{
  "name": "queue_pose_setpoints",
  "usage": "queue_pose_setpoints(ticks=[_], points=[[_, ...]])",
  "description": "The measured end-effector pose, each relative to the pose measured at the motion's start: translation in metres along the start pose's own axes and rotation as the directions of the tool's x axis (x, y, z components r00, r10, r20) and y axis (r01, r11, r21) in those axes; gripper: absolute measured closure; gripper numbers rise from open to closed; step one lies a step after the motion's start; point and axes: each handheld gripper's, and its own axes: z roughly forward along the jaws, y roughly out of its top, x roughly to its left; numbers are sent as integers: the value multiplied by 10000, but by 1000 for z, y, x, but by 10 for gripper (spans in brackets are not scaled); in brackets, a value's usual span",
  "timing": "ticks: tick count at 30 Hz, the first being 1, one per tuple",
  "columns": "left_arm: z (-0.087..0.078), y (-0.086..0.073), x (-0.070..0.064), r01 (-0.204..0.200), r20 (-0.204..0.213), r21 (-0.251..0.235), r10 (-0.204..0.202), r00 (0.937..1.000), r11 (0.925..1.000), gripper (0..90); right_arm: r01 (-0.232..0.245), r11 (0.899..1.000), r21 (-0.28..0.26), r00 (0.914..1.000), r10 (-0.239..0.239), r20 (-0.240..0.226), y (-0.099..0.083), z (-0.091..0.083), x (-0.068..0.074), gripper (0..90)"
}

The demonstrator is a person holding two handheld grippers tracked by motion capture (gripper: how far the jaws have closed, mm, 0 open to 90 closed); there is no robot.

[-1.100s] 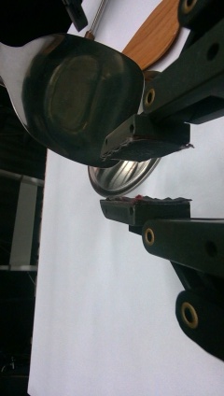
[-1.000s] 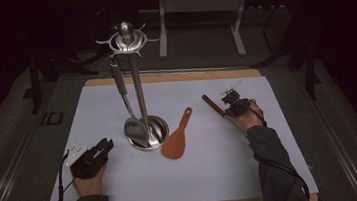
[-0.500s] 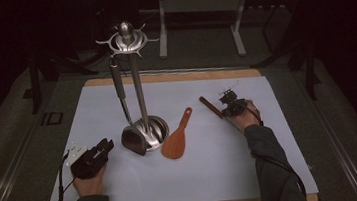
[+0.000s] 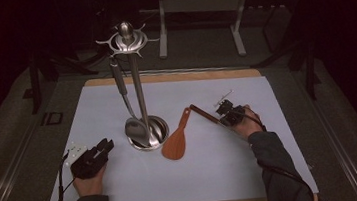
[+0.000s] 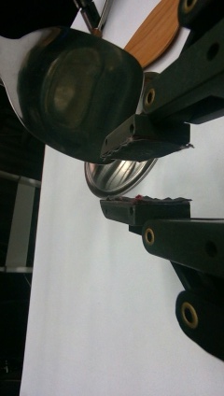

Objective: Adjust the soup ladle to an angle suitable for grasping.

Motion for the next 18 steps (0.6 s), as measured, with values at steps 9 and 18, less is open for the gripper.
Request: queue_pose_setpoints(ticks=[9, 18], points=[[1, 0, 0, 53, -1, 2, -53, 10000, 10000, 697, 977, 9932, 634, 9949, -991, 194, -1, -6, 16, 882], [2, 0, 1, 134, 37, 53, -134, 9999, 9999, 693, 921, 9948, 438, 9952, -935, 298, 4, -11, 10, 708]])
